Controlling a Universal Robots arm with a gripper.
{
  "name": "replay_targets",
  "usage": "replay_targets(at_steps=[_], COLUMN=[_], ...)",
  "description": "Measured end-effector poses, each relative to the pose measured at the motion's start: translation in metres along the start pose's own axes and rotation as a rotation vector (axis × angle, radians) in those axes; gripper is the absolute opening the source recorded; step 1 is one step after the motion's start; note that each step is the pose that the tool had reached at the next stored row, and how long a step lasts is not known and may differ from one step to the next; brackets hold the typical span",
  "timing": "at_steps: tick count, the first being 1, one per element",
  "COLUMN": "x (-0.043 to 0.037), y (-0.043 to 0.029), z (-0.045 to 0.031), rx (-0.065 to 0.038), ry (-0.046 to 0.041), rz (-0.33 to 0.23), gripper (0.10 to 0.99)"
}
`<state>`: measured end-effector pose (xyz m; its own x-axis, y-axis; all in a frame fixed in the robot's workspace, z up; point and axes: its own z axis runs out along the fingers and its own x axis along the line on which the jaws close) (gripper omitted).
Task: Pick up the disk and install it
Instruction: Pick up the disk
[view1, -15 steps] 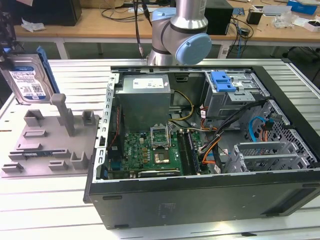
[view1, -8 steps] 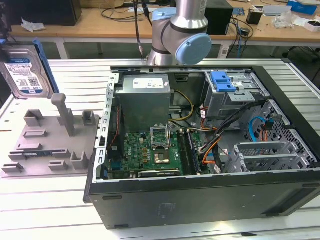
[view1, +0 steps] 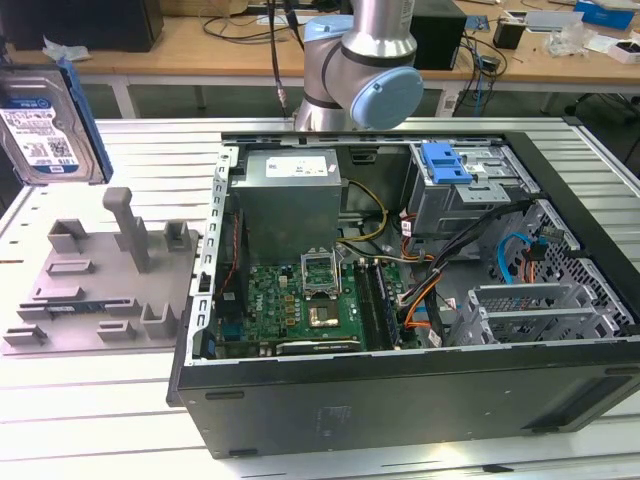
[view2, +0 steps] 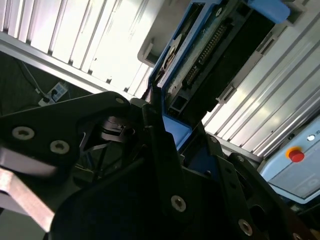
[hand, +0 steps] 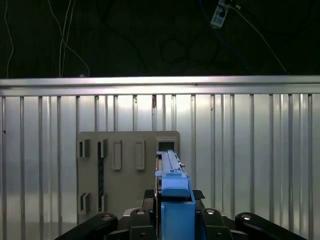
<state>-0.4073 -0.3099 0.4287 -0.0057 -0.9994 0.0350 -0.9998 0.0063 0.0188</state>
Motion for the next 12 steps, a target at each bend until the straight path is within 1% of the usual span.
replay_targets(at_steps=[1, 9, 10, 12], x=[0.0002, 0.0009, 0.0011, 0.0013], y=[0.0001, 0.0005, 0.0006, 0.0007], z=[-0.0058, -0.0263, -0.0306, -0.0361], rx=[0.0, 0.0, 0.0, 0.0], ry=[0.0, 0.0001, 0.0001, 0.0001], rz=[0.0, 0.0, 0.0, 0.0], gripper=[0.369, 0.369, 0.369, 0.369])
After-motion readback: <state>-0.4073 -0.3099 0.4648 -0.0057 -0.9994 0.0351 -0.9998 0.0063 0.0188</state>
